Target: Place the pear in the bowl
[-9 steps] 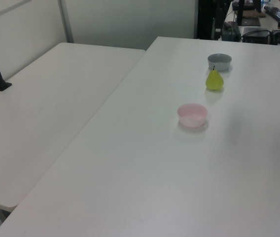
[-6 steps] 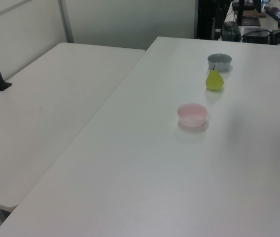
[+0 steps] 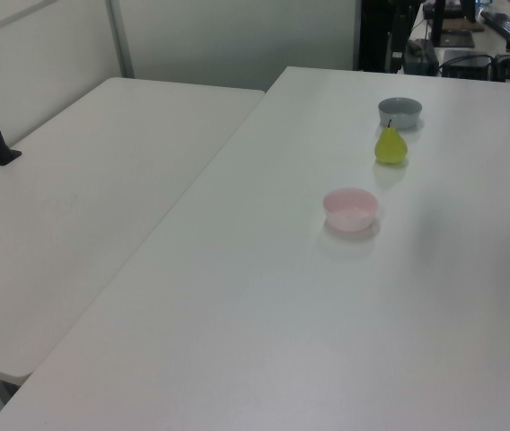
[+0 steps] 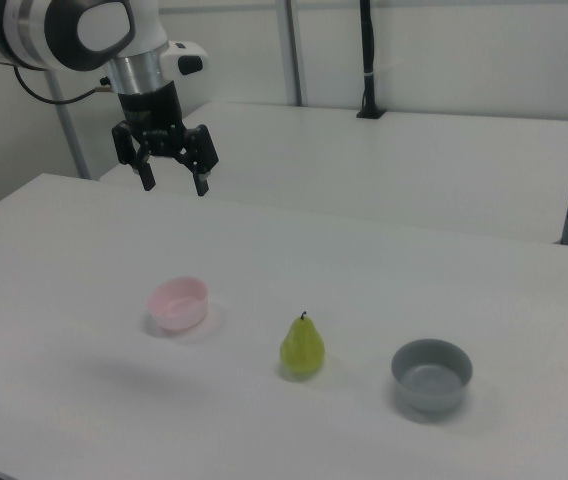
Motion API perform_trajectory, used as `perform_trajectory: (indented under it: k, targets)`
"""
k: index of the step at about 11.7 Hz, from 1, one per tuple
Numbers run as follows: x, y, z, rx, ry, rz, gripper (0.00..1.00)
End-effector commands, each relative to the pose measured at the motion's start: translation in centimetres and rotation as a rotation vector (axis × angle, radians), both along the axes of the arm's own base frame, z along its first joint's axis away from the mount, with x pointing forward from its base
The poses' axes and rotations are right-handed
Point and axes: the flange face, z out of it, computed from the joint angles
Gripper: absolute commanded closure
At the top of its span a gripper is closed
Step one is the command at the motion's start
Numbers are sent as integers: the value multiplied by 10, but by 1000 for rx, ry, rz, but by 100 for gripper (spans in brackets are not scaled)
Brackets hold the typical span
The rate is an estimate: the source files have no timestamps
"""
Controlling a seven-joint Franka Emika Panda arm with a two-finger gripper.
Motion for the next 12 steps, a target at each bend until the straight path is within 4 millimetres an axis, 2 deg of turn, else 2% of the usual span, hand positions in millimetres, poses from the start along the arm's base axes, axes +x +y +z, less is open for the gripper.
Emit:
perform_trajectory:
  k: [1, 3, 6, 8, 9, 11, 12]
  targets:
    - [-5, -6, 5, 17, -21, -19, 0]
    - [-8, -8, 4, 7, 2, 8, 0]
    - [-12, -19, 3, -18, 26, 189, 0]
    - [-15, -42, 5, -63, 38, 302, 0]
    - [-16, -57, 5, -77, 37, 302, 0]
    - [-18, -88, -8, -71, 39, 240, 0]
    - [-22, -104, -24, -60, 49, 219, 0]
